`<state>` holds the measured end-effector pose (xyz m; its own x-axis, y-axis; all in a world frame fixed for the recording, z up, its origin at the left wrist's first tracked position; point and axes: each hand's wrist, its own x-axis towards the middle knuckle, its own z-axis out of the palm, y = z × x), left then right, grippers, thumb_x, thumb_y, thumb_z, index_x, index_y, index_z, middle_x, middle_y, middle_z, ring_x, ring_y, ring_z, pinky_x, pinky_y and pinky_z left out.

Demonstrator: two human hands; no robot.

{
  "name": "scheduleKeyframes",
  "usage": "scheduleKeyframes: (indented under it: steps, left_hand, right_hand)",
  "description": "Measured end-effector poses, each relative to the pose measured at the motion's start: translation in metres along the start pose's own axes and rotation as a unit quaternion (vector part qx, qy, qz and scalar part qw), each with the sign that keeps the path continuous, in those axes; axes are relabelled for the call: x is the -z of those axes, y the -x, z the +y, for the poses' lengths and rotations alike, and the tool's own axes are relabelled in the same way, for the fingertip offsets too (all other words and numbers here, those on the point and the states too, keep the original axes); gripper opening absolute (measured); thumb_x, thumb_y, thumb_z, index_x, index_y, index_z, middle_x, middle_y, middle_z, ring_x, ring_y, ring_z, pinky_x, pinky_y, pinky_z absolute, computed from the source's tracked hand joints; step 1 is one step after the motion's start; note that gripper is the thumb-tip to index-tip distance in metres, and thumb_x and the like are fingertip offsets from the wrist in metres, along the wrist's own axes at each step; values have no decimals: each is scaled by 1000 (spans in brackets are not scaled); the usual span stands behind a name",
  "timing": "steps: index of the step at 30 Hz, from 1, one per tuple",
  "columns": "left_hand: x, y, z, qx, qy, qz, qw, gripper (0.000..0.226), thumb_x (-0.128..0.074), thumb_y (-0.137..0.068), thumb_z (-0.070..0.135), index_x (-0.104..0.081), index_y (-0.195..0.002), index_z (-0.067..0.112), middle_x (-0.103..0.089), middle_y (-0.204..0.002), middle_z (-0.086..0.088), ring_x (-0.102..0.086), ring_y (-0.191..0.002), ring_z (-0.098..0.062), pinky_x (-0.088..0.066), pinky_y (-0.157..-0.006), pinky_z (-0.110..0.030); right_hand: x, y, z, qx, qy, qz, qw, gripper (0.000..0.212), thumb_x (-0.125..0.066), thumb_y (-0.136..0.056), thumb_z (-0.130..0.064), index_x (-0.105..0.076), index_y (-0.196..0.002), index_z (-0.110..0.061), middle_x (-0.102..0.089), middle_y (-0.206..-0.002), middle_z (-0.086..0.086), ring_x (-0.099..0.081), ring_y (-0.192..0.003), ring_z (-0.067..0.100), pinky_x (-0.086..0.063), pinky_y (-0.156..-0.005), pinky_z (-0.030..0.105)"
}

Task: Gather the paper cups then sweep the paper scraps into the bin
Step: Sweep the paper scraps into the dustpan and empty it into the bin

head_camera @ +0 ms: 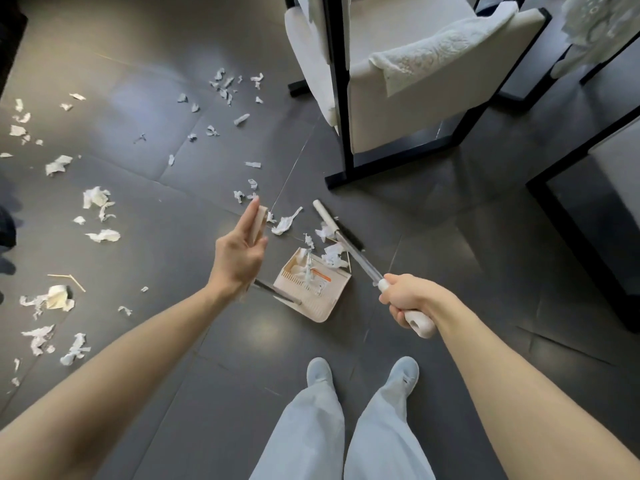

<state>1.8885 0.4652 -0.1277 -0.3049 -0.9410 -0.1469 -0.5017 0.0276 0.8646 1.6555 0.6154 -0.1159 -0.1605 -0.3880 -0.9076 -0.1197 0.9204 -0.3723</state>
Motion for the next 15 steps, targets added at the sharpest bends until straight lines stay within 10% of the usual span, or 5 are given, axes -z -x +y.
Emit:
scheduleKeyframes:
  steps: [4,10,15]
  left_hand:
    - [-3,-5,14,-10,2,-12,1000,68,-56,-87,-10,-38,-147,18,-42,-119,34,-38,-99,36,-24,-90,8]
    - [7,5,7,-8,-5,-20,1000,68,-58,-89,-4,-38,-147,25,-50,-123,23,-40,-99,34,-24,-94,6]
    - [8,21,-3,-29,-24,-57,998,68,-58,-89,-3,-38,-146,28,-44,-110,53,-39,-108,30,-24,-95,5]
  right_hand:
    - [-2,32,7,-78,-97,-54,991,51,-43,-96,-7,-38,-141,-30,-40,-54,-1,-34,-34,6,-29,-32,14]
    - [1,87,18,-69,-163,-34,984,42,-45,-94,-2,-50,-128,-26,-43,-51,0,-35,-36,5,-31,-32,14]
    - [-12,110,35,-49,-194,22,979,51,-47,-95,-4,-42,-140,-28,-43,-64,3,-37,-35,4,-33,-33,14]
